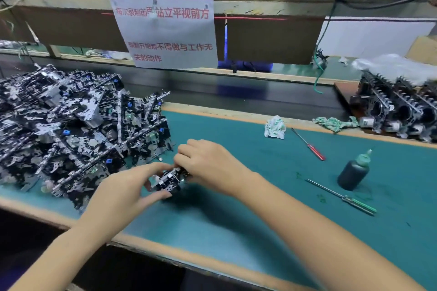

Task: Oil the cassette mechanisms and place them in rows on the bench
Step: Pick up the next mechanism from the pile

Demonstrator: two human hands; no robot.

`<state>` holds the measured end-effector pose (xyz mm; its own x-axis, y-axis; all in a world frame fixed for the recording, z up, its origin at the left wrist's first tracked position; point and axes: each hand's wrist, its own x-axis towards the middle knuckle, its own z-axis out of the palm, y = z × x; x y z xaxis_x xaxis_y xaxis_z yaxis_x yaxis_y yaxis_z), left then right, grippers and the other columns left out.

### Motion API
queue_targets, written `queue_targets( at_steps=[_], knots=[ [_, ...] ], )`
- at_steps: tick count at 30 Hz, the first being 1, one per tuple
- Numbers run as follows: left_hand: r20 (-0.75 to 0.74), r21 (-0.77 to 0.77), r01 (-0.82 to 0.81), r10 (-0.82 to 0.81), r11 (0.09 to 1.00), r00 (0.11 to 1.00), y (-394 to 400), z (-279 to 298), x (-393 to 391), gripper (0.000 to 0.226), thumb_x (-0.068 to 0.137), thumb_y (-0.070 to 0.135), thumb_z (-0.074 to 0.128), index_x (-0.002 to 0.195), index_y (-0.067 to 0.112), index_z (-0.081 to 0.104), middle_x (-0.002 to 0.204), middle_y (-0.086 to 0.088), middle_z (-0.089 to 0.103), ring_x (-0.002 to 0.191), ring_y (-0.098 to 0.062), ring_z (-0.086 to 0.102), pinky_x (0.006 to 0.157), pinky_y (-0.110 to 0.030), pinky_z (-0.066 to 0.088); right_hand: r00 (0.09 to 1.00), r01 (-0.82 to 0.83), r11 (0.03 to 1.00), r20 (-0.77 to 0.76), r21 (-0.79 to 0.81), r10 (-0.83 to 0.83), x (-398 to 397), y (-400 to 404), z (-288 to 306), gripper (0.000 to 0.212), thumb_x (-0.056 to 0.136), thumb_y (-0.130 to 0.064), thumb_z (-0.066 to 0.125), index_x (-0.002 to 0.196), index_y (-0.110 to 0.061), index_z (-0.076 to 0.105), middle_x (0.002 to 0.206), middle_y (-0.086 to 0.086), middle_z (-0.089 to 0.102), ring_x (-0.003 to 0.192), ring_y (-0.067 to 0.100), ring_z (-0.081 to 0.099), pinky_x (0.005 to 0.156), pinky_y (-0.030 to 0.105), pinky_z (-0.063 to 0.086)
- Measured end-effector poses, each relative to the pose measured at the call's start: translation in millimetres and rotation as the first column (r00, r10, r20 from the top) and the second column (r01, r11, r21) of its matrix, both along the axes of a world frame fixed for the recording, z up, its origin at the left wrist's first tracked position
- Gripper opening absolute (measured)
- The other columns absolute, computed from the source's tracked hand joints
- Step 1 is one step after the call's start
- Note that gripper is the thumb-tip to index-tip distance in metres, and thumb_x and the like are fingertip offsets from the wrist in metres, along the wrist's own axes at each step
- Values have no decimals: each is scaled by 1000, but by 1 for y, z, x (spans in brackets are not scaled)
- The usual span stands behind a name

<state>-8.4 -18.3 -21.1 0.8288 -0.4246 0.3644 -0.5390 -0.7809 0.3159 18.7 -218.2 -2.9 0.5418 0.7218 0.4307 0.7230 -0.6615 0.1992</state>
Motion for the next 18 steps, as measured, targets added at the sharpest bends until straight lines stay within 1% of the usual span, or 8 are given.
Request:
queue_targets(
  at_steps=[3, 5, 8, 12, 13, 15, 16, 18],
  knots=[
    [9, -56, 97, -97, 994, 995, -38, -3, 8, 42, 69, 20, 84, 108, 29, 68, 90, 28, 63, 69, 4, 54, 60, -17, 45, 988, 109, 994, 111, 21, -111, -11, -41, -6, 14, 69, -12, 74, 73, -14, 61, 70, 1, 58, 64, 21, 55, 55, 29, 40],
    [29, -90, 168, -166, 982, 986, -69, -6, 14, 38, 72, 20, 82, 107, 26, 68, 93, 25, 65, 74, 3, 53, 64, -17, 43, 963, 198, 980, 181, 22, -198, -20, -70, -12, 15, 68, -8, 71, 74, -15, 59, 69, 0, 54, 62, 20, 51, 56, 28, 40],
    [55, -101, 293, -288, 951, 956, -117, -8, 19, 34, 74, 25, 81, 105, 24, 68, 96, 17, 67, 78, 0, 55, 65, -16, 42, 911, 318, 945, 251, 82, -328, -35, -115, -23, 19, 67, -1, 69, 72, -13, 56, 68, 2, 49, 60, 22, 46, 58, 30, 35],
    [16, -126, 425, -426, 896, 904, -163, -14, 24, 33, 75, 37, 77, 105, 28, 67, 100, 20, 66, 86, 1, 53, 68, -20, 46, 852, 417, 896, 279, 152, -444, -62, -157, -45, 22, 75, -2, 71, 66, -11, 53, 65, 5, 47, 58, 24, 42, 59, 31, 30],
    [28, -99, 453, -452, 886, 891, -169, -18, 24, 36, 74, 38, 79, 106, 29, 67, 102, 20, 65, 90, 0, 51, 70, -22, 47, 848, 426, 890, 271, 162, -455, -70, -162, -51, 22, 75, -2, 71, 65, -11, 54, 65, 5, 48, 58, 24, 44, 59, 30, 32],
    [68, -19, 512, -510, 859, 858, -184, -30, 25, 54, 68, 41, 83, 115, 25, 63, 112, 15, 63, 104, -6, 46, 87, -24, 42, 857, 439, 886, 227, 148, -462, -85, -170, -64, 18, 77, -7, 72, 67, -12, 57, 68, 4, 53, 61, 23, 47, 60, 29, 35],
    [65, 10, 526, -525, 851, 848, -189, -37, 25, 68, 64, 45, 83, 123, 24, 57, 122, 10, 58, 114, -10, 42, 98, -25, 35, 871, 436, 891, 191, 125, -453, -93, -173, -69, 15, 78, -13, 71, 70, -13, 58, 71, 2, 56, 64, 22, 49, 62, 28, 35],
    [-14, -2, 537, -537, 843, 843, -194, -49, 26, 92, 61, 52, 82, 138, 30, 36, 143, 8, 36, 134, -11, 26, 111, -22, 17, 886, 445, 890, 100, 95, -453, -107, -178, -76, 18, 81, -33, 66, 77, -15, 62, 80, -1, 61, 72, 19, 52, 68, 27, 35]
  ],
)
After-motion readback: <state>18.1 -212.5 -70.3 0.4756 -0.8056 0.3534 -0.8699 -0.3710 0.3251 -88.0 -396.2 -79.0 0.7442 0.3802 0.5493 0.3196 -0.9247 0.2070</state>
